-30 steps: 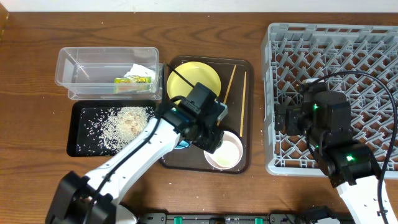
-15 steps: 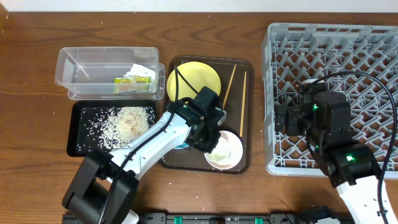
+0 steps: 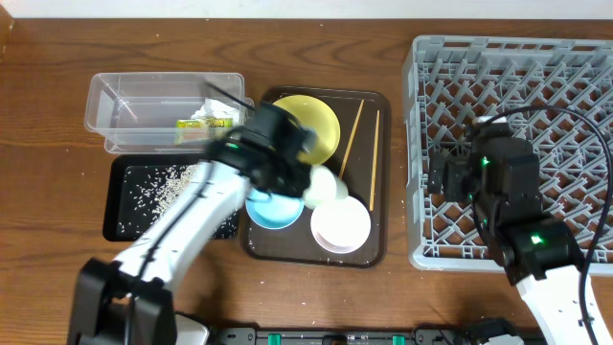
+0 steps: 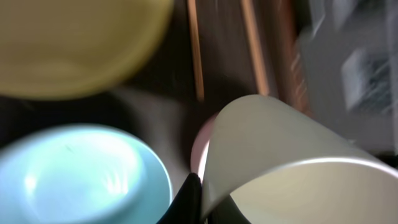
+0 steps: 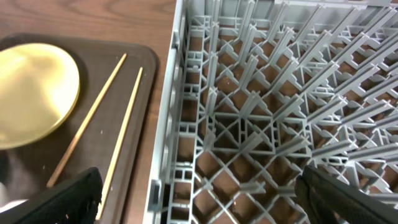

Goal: Sort waste into correct bins and load items into the dishwasher rack
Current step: 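Grasp the white cup from the pink bowl with the left gripper and lift, then hand the white cup from the left gripper to the right gripper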

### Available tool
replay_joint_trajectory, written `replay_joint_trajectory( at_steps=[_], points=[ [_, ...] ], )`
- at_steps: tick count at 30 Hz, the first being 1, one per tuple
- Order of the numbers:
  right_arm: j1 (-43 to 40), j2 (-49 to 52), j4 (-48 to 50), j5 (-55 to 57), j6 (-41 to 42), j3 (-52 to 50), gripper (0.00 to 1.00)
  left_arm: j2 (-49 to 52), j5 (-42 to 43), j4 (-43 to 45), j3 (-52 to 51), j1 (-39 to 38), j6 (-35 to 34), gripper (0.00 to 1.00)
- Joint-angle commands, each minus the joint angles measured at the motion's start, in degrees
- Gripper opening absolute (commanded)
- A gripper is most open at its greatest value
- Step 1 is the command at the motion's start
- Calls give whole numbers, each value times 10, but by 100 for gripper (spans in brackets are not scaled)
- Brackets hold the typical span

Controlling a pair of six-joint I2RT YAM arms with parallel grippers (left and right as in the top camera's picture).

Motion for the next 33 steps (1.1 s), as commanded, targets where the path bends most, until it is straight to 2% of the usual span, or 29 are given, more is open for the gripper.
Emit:
replay_joint_trajectory(
  at_steps=[1, 6, 11, 17, 25, 28, 33],
  points=[
    [-14, 25, 14, -18, 15, 13, 95, -7, 134, 24, 13, 78, -35, 6],
    [-13, 72, 39, -160, 15, 13, 96, 2, 272, 83, 12, 161, -95, 6],
    [-13, 131, 66, -344, 4, 13, 99, 9, 374, 95, 12, 189, -105, 6],
    [-13, 210, 124, -562, -83, 13, 99, 11, 390, 95, 12, 184, -109, 6],
    [-12, 292, 277, -768, -81, 13, 99, 11, 390, 95, 12, 182, -111, 6],
    [-8, 305, 333, -815, -79, 13, 99, 11, 390, 95, 12, 182, -116, 7],
    [7, 308, 398, -814, -67, 13, 99, 11, 415, 95, 12, 178, -126, 6]
  ],
)
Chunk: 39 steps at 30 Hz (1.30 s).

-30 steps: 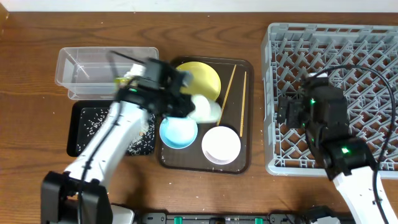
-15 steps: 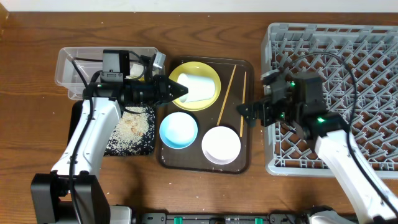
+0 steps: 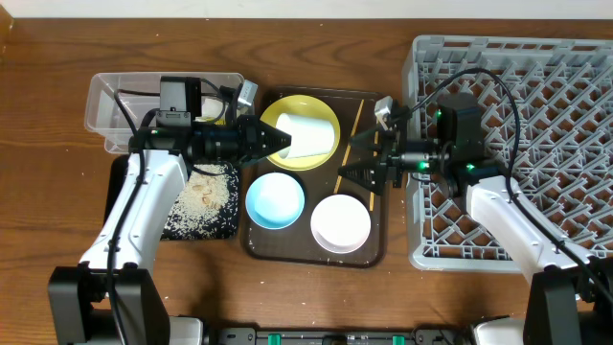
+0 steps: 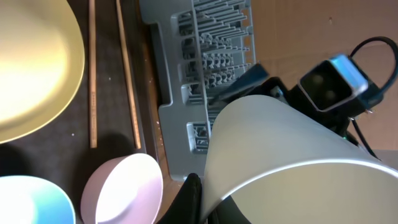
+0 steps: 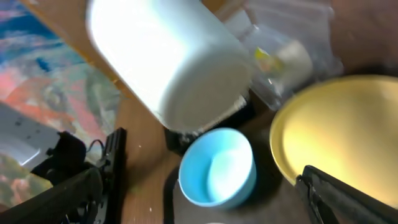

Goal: Sort waste into correct bins and load items into the dishwasher rack
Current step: 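Hand the white cup from the left gripper to the right gripper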

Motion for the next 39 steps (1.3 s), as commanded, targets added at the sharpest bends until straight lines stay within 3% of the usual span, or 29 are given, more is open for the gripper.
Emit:
replay_joint_trajectory(
  at_steps=[1, 9, 15, 24, 39],
  points=[
    [6, 3, 28, -45, 9, 10, 99, 7, 48, 2, 10, -8, -6, 6],
    [8, 3, 119, -51, 53, 10, 99, 7, 100, 3, 10, -46, -7, 6],
    [14, 3, 181, -127, 62, 10, 96, 7, 100, 3, 10, -71, -7, 6],
    [31, 3, 182, -127, 66, 10, 86, 7, 100, 3, 10, -76, -7, 7],
    [31, 3, 183, -127, 66, 10, 78, 7, 100, 3, 10, -76, -7, 6]
  ],
)
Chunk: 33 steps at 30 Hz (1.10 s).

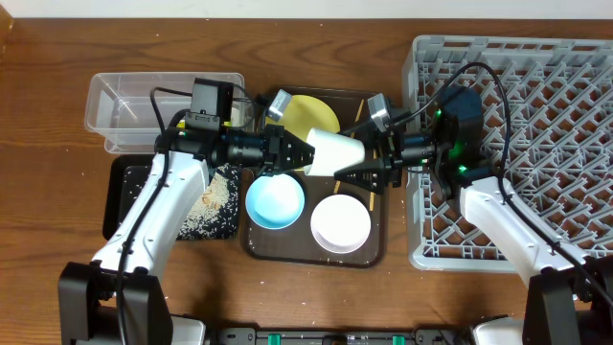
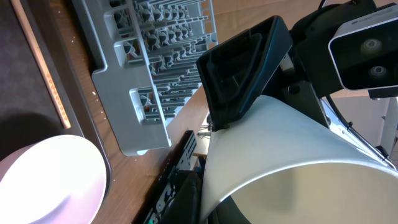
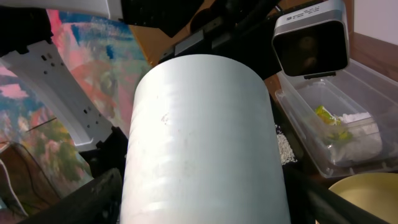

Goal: Sort waste into correct bins and load items into the dishwasher rack
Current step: 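Hand the white cup from the left gripper to the right gripper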

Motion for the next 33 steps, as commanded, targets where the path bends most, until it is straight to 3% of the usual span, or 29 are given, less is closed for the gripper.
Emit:
replay_joint_trajectory(
  at_steps=[1, 33],
  points=[
    [6, 3, 1, -9, 2, 8, 77, 7, 14, 3, 10, -1, -1, 6],
    [5, 3, 4, -9, 7, 8, 54, 7, 14, 3, 10, -1, -1, 6]
  ],
)
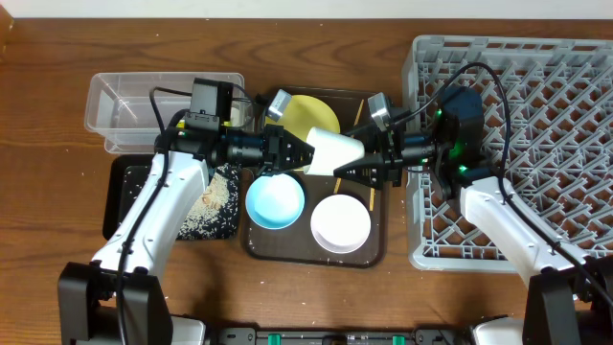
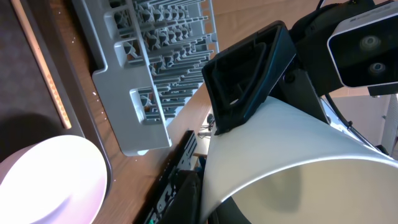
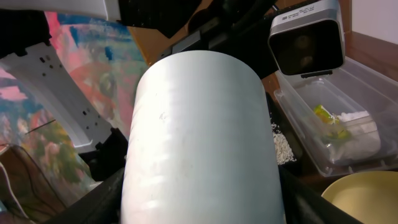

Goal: Sort waste into correct bins and load items into the dishwasher rack
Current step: 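Hand the white cup from the left gripper to the right gripper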

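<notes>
A white cup (image 1: 333, 151) lies sideways in the air above the dark tray (image 1: 379, 251). My left gripper (image 1: 308, 153) is shut on its rim, and one finger shows at the rim in the left wrist view (image 2: 189, 199). My right gripper (image 1: 358, 159) faces it from the right and has closed on the cup's base end. Its black fingers (image 2: 245, 74) press both sides of the cup (image 3: 202, 143). The grey dishwasher rack (image 1: 508, 43) stands at the right.
On the tray sit a yellow plate (image 1: 311, 113), a blue bowl (image 1: 275, 201), a pale pink bowl (image 1: 340, 222) and chopsticks (image 1: 372, 196). A clear bin (image 1: 134, 110) with wrappers and a black tray of rice (image 1: 206, 206) are at the left.
The right gripper's fingers have drawn in against the sides of the cup. The cup and the left gripper have stayed where they were.
My left gripper held the cup over the bowls while the right gripper was at the rack's edge. Then the cup lay sideways over the yellow plate with the right gripper facing it. Later its base stood between the right's open fingers, which now grip it.
</notes>
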### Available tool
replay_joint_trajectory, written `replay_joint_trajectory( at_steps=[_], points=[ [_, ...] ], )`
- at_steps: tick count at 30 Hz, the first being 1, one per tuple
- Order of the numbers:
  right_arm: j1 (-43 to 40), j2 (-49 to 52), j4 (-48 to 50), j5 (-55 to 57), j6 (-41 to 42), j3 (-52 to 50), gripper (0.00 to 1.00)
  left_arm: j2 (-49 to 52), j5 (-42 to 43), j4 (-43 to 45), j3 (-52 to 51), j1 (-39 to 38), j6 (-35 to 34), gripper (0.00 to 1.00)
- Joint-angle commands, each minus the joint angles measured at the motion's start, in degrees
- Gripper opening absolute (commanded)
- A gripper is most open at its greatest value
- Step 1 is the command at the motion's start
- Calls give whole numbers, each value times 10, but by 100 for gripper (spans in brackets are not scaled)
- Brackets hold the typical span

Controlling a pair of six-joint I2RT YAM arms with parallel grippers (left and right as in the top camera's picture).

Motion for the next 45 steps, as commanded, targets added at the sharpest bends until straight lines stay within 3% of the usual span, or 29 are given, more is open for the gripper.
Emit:
replay_joint_trajectory(
  at_steps=[1, 23, 37, 41, 43, 45],
  points=[
    [6, 3, 2, -11, 2, 8, 53, 7, 14, 2, 10, -1, -2, 6],
    [6, 3, 2, -12, 17, 8, 25, 7, 14, 2, 10, -1, -1, 7],
    [6, 3, 2, -11, 24, 8, 18, 7, 14, 3, 10, -1, -1, 7],
    [6, 3, 2, -11, 42, 8, 8, 7, 6, 2, 10, -1, -1, 17],
    [5, 3, 2, -10, 59, 8, 1, 7, -20, 2, 10, -1, 1, 30],
    [4, 3, 2, 0, 79, 8, 1, 6, -81, -1, 10, -1, 3, 38]
  ],
)
